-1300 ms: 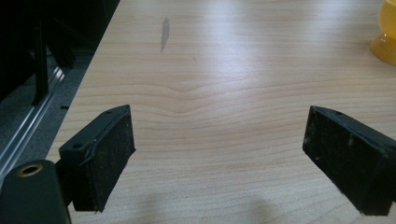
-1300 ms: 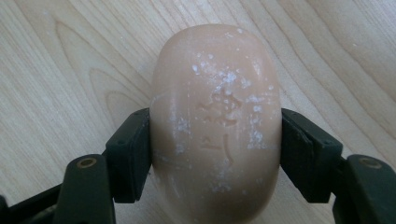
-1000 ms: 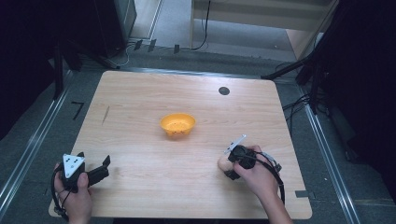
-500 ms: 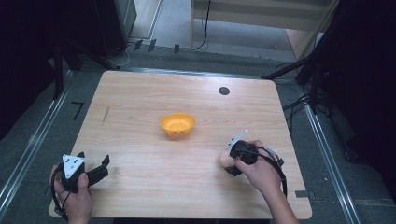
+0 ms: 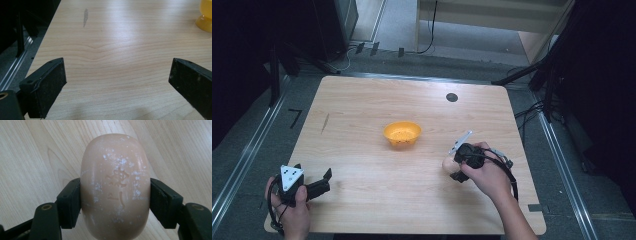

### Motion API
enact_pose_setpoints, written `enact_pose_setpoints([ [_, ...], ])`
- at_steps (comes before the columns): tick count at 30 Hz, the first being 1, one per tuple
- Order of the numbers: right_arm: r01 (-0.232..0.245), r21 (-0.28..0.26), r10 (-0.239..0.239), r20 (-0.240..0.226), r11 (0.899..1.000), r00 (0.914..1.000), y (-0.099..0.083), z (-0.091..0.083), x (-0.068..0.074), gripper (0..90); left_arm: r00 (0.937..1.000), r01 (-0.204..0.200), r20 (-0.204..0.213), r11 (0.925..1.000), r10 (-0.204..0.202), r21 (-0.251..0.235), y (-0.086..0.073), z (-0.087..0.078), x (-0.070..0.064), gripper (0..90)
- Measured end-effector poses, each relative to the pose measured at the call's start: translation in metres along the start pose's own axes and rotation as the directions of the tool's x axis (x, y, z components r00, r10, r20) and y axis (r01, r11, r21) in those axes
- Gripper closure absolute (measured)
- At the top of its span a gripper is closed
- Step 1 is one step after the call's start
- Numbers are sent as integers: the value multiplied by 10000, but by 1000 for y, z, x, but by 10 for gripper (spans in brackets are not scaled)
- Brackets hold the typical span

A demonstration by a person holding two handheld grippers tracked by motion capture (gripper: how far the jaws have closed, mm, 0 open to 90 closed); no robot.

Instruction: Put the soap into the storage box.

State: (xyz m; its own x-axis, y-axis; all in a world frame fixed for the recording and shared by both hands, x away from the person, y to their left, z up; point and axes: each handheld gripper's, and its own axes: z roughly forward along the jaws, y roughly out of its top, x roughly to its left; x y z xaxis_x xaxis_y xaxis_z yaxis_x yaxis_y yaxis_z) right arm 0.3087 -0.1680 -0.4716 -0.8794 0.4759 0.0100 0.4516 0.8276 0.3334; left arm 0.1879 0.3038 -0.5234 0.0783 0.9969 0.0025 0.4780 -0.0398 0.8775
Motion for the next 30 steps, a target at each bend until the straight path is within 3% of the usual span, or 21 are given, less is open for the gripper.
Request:
enact_pose_setpoints([
  [11, 205, -98, -205, -18, 9997, 9998, 13, -10, -6, 335, 9997, -64, 226, 10000, 63, 45, 0, 0, 0, 0],
  [21, 784, -158, -785, -69, 9968, 9969, 32, -16, -11, 336, 9997, -86, 227, 10000, 85, 33, 0, 0, 0, 0],
  [24, 951, -255, -961, -396, 9951, 9946, 36, -16, -12, 336, 9997, -79, 234, 10000, 79, 34, 0, 0, 0, 0],
  [30, 1078, -334, -1088, -290, 9936, 9936, 48, -18, -17, 336, 9997, -105, 225, 9999, 104, 21, 0, 0, 0, 0],
])
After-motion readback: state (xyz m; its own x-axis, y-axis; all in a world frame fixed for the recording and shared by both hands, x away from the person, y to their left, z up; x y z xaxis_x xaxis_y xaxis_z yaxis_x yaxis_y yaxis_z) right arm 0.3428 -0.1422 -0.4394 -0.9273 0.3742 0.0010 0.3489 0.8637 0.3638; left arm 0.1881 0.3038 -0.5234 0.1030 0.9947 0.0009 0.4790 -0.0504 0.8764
